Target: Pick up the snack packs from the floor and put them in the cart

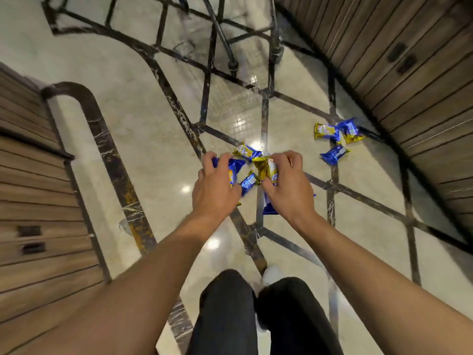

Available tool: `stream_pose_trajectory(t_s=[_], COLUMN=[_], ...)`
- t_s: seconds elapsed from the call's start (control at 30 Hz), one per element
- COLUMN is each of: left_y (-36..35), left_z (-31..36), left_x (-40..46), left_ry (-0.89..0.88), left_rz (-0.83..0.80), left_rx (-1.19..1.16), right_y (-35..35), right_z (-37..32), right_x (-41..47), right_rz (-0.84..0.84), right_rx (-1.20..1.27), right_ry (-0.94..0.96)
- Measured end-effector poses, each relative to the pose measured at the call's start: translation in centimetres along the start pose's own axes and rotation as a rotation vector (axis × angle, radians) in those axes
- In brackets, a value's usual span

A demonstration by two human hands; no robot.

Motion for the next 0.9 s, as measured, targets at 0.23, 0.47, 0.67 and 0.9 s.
stream_pose_trajectory(t_s=[0.23, 0.47, 0.67, 0.9], left_y=[23.3, 31.7, 35.4, 40.3], left_z=[9.0, 9.1, 5.2, 0.4], left_x=[-3.7, 0.1, 8.2, 19.9], left_ry=[0.067, 0.028, 0.003, -0.131], left_rz=[0.163, 0.282, 0.291, 0.289], left_rx=[-0.061, -0.134, -0.165, -0.125], right_y=[17.9, 19.6, 14.6, 9.5], right_z=[-16.5, -26.0, -33.4, -41.7], right_x=[-0.6, 2.5, 7.6, 14.3], right_rz=[0.033, 0.073, 0.074, 0.138], right_rx=[0.066, 0.185, 0.137, 0.119], right_ry=[-0.015, 0.071, 0.078, 0.025])
Point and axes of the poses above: each hand's wrist, its own x-axis towards the middle knuckle, its own y-axis out of the back of the hand, z = x × y, the point moved 3 cm from there along x, towards the middle knuckle, and after that the axes turned 14 degrees about z, right-handed, at the moved point
